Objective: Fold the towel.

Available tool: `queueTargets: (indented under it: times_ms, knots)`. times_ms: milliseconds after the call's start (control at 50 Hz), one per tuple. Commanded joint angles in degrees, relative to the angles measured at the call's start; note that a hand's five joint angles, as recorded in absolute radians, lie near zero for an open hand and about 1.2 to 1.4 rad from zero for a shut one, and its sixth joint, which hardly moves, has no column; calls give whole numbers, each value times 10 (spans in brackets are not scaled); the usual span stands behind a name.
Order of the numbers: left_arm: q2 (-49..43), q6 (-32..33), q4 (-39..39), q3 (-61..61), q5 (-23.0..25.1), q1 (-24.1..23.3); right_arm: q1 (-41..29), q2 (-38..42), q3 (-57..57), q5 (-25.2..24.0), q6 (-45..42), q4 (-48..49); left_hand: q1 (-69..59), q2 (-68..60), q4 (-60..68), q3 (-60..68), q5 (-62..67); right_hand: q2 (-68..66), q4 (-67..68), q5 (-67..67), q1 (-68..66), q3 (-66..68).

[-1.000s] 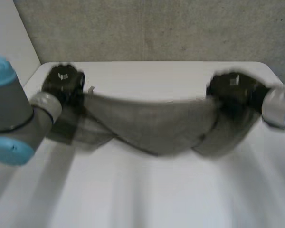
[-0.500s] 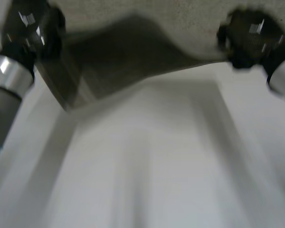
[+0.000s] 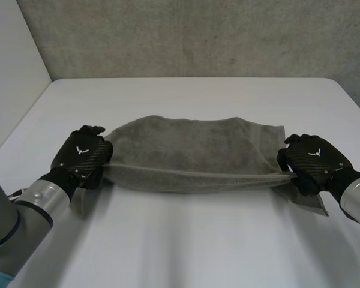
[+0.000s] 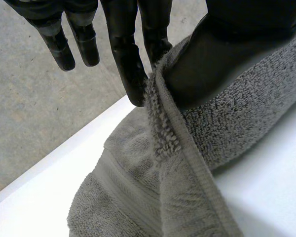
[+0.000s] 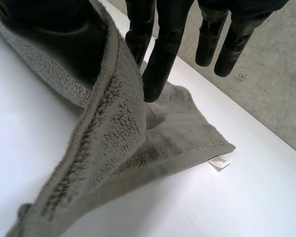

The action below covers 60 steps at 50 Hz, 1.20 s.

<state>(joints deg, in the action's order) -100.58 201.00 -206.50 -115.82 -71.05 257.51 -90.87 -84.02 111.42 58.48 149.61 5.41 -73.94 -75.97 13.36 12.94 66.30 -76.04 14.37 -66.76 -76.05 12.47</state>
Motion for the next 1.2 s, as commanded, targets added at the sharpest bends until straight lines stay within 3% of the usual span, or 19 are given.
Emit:
queueTargets:
  times_ms: [20,100,160,280,420,720,760,780,820,880,960,1000,1200]
  knots:
    - [-51,-1,-14,25,-26,-7,-2,-4,-3,-5,38,0,-61,-40,-34,-29,37,-40,-44,-32,-40,-25]
    - [-91,1,-14,35,-51,-8,-4,-4,0,-5,39,0,-42,-22,-34,-29,19,-40,-44,-32,-40,-25]
    - [-107,4,-14,38,-64,-13,-5,-4,2,-5,39,0,160,180,-34,-29,-184,-40,-44,-32,-40,-25]
    - [-114,16,-14,39,-107,-23,-6,-4,4,-5,39,0,324,344,-34,-29,-347,-40,-44,-32,-40,-25]
    - [-113,33,-14,38,-134,-28,0,-3,4,1,40,0,358,378,-34,-29,-382,-40,-44,-32,-40,-25]
    - [-79,44,18,10,-157,-27,20,6,-2,7,41,-29,299,319,-34,-29,-323,-40,-44,-32,-40,-25]
    - [-58,45,42,8,-156,-27,20,12,-2,7,41,-29,139,159,-34,-29,-162,-40,-44,-32,-40,-25]
    - [-58,45,42,8,-156,-27,20,19,-3,7,41,-29,138,158,-34,-29,-161,-40,-44,-32,-40,-25]
    - [-40,44,51,5,-155,-23,20,27,-4,8,41,-29,-60,-40,-34,-29,36,-40,-44,-32,-40,-25]
    - [-33,43,52,4,-155,-19,20,39,-5,7,41,-29,-61,-40,-34,-29,37,-40,-44,-32,-40,-25]
    - [-24,42,55,9,-153,-6,19,55,-7,8,41,-29,-61,-40,-34,-29,37,198,-44,205,198,-25]
    - [-24,42,55,9,-151,0,18,61,-8,9,41,-29,-61,-40,-34,-29,37,227,-44,234,227,-25]
    - [-23,41,57,17,-150,18,19,82,-14,14,41,-29,-61,-40,-34,-29,37,234,-44,241,234,-25]
